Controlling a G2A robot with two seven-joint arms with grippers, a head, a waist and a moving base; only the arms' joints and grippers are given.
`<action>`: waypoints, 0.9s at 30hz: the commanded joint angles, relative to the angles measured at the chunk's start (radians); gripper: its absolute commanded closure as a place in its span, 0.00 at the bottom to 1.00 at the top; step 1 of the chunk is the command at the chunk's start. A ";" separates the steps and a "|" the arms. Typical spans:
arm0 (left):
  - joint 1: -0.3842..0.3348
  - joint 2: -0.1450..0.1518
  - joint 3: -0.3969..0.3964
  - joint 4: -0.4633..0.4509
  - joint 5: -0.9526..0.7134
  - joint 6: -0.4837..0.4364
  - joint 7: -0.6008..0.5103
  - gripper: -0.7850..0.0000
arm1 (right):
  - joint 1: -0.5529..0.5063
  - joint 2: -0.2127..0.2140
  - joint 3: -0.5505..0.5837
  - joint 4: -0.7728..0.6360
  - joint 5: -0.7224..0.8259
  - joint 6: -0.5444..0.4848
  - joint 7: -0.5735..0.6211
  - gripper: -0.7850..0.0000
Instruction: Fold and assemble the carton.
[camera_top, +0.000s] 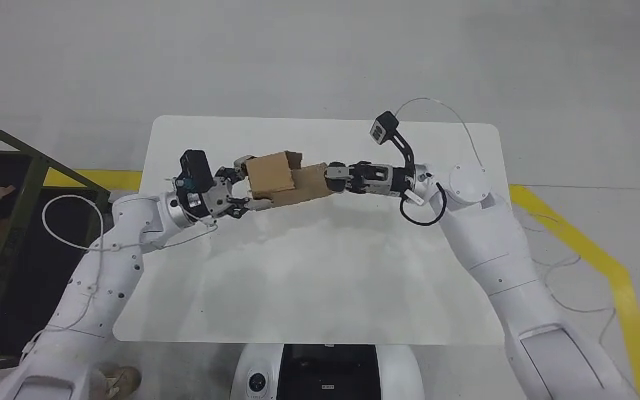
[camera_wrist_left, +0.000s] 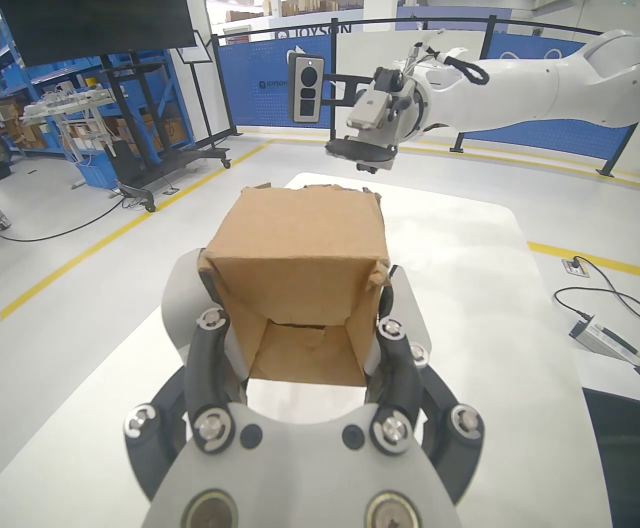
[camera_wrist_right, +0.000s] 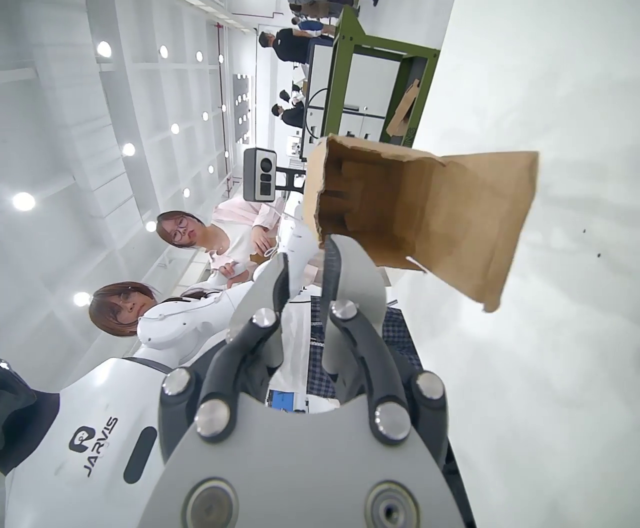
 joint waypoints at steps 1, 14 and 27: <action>0.003 0.000 -0.003 -0.002 -0.002 0.005 -0.001 0.31 | -0.013 0.003 0.000 -0.024 0.001 0.021 0.008 1.00; 0.015 -0.012 0.021 -0.001 -0.015 0.026 -0.008 0.51 | -0.060 0.004 -0.043 -0.076 0.009 0.091 0.018 1.00; 0.087 0.005 -0.112 -0.025 -0.005 0.089 -0.001 0.00 | -0.087 -0.003 -0.089 -0.074 0.022 0.096 0.002 1.00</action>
